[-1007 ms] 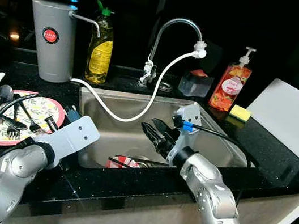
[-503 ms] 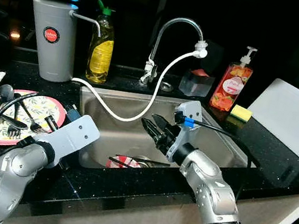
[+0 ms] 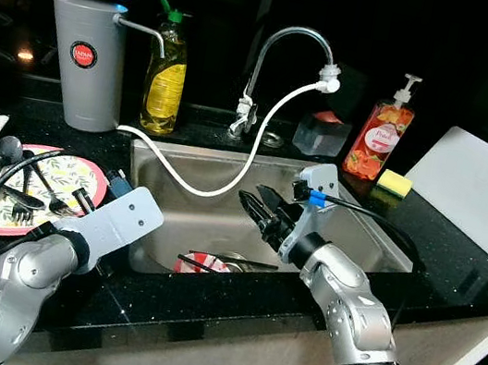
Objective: Kitchen organization
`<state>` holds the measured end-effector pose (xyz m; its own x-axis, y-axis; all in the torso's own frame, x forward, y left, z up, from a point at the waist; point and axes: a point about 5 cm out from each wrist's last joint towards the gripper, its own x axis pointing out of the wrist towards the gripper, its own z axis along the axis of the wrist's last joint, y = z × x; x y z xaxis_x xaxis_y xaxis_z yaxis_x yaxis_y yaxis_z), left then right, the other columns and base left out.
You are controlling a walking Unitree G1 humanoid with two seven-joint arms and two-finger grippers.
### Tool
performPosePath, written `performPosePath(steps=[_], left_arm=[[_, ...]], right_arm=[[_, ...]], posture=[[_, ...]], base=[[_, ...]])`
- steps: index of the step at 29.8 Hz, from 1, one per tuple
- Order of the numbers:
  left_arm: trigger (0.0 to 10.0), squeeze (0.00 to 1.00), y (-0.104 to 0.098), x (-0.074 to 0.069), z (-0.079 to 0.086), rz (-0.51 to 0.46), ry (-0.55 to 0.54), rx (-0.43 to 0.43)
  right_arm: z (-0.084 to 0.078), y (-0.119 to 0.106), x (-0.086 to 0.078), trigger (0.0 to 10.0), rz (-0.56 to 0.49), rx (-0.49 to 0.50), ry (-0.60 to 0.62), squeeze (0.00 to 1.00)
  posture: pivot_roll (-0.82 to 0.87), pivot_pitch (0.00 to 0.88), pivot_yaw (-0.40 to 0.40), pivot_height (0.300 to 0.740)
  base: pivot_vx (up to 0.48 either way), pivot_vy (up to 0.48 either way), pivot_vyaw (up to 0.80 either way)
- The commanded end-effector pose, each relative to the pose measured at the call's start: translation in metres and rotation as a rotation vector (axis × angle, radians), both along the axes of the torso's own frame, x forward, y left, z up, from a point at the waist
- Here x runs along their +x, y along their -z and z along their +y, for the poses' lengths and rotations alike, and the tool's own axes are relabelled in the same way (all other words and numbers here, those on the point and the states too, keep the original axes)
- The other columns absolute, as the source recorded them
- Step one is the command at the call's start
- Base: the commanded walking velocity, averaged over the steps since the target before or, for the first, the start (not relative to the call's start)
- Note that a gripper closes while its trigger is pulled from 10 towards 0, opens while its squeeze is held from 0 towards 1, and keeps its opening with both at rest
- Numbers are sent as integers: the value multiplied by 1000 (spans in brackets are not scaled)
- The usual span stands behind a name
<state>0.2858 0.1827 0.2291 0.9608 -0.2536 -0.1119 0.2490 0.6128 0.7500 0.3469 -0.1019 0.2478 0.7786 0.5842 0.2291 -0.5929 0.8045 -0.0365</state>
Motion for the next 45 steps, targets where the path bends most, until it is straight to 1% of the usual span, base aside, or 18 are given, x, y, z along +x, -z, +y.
performPosePath(steps=[1,5,10,13,16,25,45], left_arm=[[10000,0,6,0,-6,30,21,-9],[10000,0,6,2,-3,32,17,-7],[10000,0,6,3,-2,34,15,-8],[10000,0,6,2,-2,34,14,-7],[10000,0,6,2,-1,34,14,-7],[10000,0,6,3,-1,34,15,-7],[10000,0,6,2,1,34,13,-6]], right_arm=[[-2,-1,2,10000,4,8,15,0],[0,-2,2,10000,0,12,14,0],[-1,-3,1,10000,-3,16,20,0],[-7,-3,0,10000,-6,18,43,0],[-9,-2,0,10000,-3,22,48,0],[-3,-3,3,10000,-6,25,34,0],[-4,-2,2,10000,-3,34,43,0]], posture=[[120,58,-135,740],[104,51,-129,740],[95,49,-119,740],[90,47,-114,740],[97,49,-118,740],[99,45,-124,740],[99,48,-117,740]], base=[[0,0,0],[0,0,0],[0,0,0],[0,0,0],[0,0,0],[0,0,0],[0,0,0]])
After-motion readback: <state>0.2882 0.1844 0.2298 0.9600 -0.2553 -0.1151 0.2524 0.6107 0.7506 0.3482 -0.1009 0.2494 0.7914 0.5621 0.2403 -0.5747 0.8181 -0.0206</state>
